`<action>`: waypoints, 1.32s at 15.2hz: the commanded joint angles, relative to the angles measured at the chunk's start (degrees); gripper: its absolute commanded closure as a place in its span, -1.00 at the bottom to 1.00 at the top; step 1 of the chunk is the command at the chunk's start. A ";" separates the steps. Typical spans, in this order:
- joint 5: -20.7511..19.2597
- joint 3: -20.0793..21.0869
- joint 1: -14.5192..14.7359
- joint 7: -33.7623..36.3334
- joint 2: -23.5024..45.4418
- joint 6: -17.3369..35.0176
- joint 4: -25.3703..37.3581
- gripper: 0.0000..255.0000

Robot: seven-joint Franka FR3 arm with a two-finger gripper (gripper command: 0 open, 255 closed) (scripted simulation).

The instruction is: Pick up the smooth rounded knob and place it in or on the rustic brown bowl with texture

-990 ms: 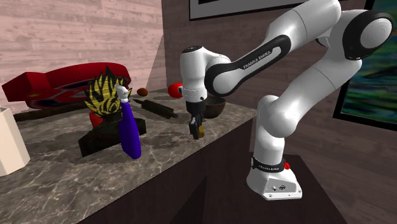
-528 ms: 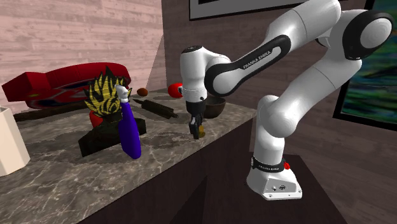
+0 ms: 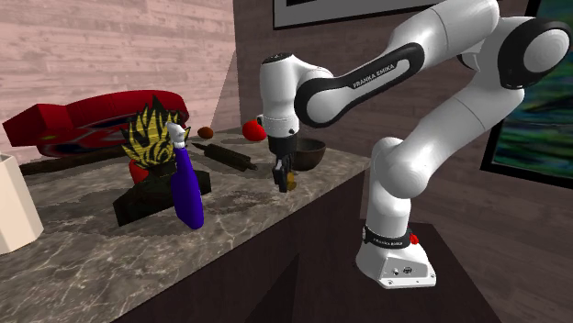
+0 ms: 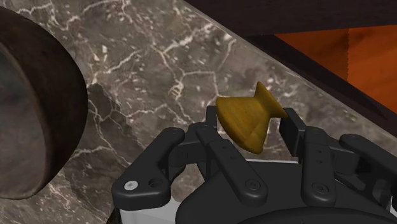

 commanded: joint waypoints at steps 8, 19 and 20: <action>-0.16 -0.72 -0.10 -1.26 -1.80 -7.73 6.01 1.00; -0.57 -1.41 -0.49 -2.64 -2.03 -16.12 14.30 1.00; -0.61 -1.46 -0.54 -2.75 -1.97 -16.85 15.10 1.00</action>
